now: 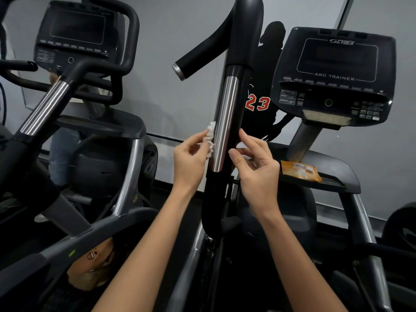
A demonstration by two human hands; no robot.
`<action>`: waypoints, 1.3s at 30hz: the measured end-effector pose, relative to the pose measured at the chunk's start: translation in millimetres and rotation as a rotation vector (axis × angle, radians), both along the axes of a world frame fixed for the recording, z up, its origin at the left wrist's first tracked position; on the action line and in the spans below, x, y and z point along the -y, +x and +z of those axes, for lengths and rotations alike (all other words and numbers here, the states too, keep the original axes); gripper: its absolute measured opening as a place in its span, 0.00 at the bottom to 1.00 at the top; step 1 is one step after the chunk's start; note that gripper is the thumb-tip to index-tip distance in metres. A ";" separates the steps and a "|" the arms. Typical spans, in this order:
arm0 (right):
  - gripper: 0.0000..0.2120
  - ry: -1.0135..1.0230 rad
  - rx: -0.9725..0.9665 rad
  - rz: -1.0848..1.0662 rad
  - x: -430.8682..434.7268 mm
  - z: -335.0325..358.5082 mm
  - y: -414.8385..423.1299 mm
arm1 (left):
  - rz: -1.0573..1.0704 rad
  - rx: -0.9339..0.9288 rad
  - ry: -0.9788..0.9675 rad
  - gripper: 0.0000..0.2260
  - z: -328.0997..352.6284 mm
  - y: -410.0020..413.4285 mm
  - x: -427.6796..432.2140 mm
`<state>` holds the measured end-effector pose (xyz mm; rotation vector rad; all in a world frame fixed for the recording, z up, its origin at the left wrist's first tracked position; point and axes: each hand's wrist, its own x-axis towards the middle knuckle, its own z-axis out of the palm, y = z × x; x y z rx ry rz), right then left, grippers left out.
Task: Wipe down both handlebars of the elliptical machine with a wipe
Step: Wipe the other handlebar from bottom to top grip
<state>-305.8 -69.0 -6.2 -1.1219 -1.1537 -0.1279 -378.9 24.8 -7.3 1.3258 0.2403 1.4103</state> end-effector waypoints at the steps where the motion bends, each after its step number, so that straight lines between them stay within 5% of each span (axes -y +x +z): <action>1: 0.22 -0.003 -0.003 -0.001 0.4 0.1 -0.5 | -0.101 -0.038 -0.053 0.10 1.2 1.8 -3.7; 5: 0.21 -0.013 -0.017 0.005 2.5 1.2 -0.9 | -0.373 -0.142 -0.134 0.11 -16.8 -2.2 -6.9; 10: 0.18 -0.026 -0.055 0.027 7.2 -0.1 4.5 | -0.257 0.051 -0.231 0.10 -13.0 -12.3 7.1; 18: 0.16 0.074 -0.152 0.005 19.6 1.3 7.4 | 0.302 -0.059 0.480 0.14 -7.0 -13.9 22.0; 22: 0.16 0.072 -0.062 0.003 24.5 -5.9 0.1 | 0.395 -0.152 0.677 0.12 -10.4 -9.5 34.7; 28: 0.18 -0.009 -0.089 0.080 19.1 -6.1 -8.6 | 0.005 -0.094 0.356 0.15 0.9 -22.3 42.6; 33: 0.15 -0.006 0.060 -0.104 3.7 3.1 -9.6 | 0.048 0.011 0.058 0.11 11.1 -25.0 21.8; 39: 0.02 0.093 -0.366 0.117 -11.9 20.7 0.6 | -0.107 -0.113 0.071 0.08 16.5 -12.0 7.9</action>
